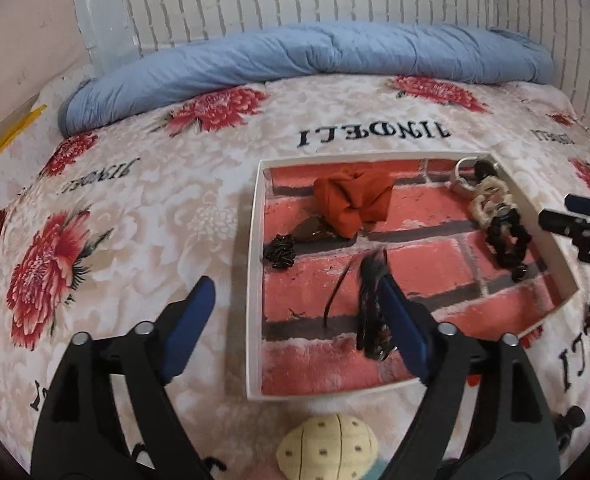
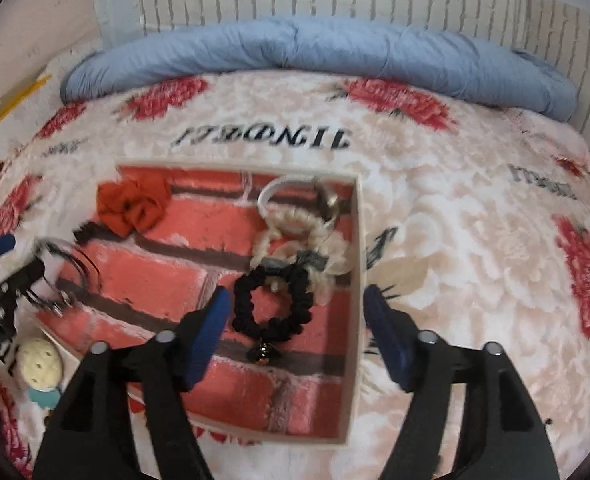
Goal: Organize jewelry
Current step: 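Withdraw both open grippers from the tray toward the remaining jewelry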
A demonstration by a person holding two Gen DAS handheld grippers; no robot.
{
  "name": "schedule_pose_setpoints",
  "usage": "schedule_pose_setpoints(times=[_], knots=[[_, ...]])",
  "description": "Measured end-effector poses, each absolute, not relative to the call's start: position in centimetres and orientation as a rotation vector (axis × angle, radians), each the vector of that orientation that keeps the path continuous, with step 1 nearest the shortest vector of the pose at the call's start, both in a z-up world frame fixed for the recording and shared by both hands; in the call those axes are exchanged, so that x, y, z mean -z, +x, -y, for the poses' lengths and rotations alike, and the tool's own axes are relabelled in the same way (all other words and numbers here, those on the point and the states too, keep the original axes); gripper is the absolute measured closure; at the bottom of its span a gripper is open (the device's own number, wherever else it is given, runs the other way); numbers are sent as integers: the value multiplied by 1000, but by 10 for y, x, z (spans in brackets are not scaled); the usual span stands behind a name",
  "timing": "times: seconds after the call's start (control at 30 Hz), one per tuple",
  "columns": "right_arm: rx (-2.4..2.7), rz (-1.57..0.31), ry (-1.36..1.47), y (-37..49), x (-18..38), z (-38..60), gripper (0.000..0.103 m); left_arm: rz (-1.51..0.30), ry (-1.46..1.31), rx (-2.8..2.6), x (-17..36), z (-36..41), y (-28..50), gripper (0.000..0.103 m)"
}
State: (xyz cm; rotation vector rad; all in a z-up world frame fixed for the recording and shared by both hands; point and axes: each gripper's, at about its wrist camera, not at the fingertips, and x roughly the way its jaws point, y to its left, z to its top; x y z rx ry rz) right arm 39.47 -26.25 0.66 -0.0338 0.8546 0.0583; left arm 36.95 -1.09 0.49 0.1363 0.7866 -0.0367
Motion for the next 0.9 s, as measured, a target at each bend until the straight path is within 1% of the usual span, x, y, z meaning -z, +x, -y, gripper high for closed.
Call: schedule_pose_setpoints(times=[0.03, 0.13, 0.33, 0.6, 0.9], knots=[[-58, -840, -34, 390, -15, 265, 26, -775, 135, 34, -10, 10, 365, 13], [-49, -808, -53, 373, -36, 268, 21, -749, 109, 47, -24, 4, 350, 9], [-49, -774, -62, 331, -54, 269, 19, -724, 91, 48, -38, -8, 321, 6], [-41, -764, -54, 282, -31, 266, 18, -715, 88, 17, -29, -30, 275, 5], [4, -751, -4, 237, 4, 272, 18, -723, 84, 12, -16, -35, 249, 5]])
